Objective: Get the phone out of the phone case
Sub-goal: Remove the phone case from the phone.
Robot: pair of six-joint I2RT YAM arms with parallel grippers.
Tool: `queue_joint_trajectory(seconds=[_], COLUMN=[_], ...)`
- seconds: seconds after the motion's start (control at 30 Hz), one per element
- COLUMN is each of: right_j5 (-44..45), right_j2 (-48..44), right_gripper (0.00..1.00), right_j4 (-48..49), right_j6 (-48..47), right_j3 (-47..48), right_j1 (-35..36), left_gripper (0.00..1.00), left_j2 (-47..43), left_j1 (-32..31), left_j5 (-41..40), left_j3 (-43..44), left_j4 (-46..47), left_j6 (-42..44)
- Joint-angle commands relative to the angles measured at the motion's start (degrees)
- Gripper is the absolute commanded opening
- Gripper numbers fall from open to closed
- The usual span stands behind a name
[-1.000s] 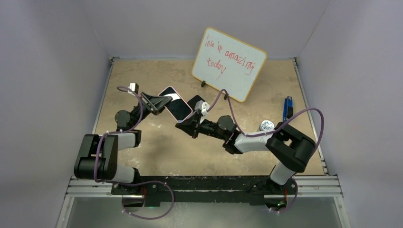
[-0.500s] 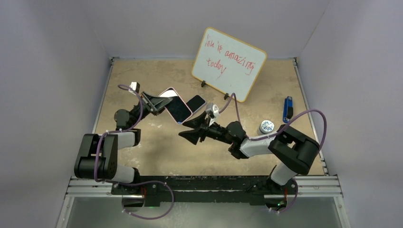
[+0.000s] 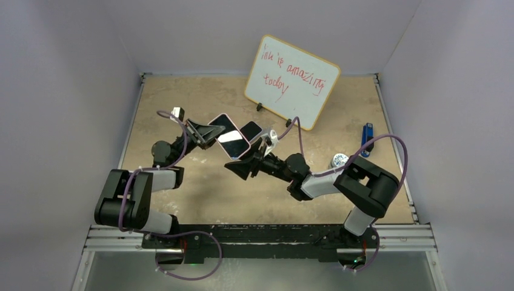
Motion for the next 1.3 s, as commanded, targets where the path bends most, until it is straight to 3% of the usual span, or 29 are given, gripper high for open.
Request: queue_joint_trajectory(seconds=[0.0,0.5,0.7,0.93,1.27], right_j5=[1.32,1.08,0.82,-0.7,-3.68], right_j2=[-1.65,-10.43,-12.58,-13.35,-13.04], right_gripper=[0.59,0.54,0.45,0.4,0.34], right_j4=[10.58,7.78,6.18,6.28,7.72], right_j6=[-0.46,-4.17,-5.76,-6.22,-5.61], right_j3=[1.36,-4.17,-4.48,-4.61,-3.68], right_j1=[-0.14,-0.17,-0.28,-1.25,-2.24], left_gripper=[0.0,0.0,0.0,0.0,0.0], left_j2=[-0.98,-4.18,-7.69,-11.87,-14.43], left_j1=[-2.75,-4.67,-4.7,-4.89,-6.53], left_j5=[-5.75,-7.87,-8.38,-7.57,-7.58], left_j3=[-0.57,-0.14,0.66,1.39,1.93], left_j4=[15.91,10.73,4.29,-3.91,-8.57], left_j6=[-1.18,-1.17,1.29,3.9,2.9])
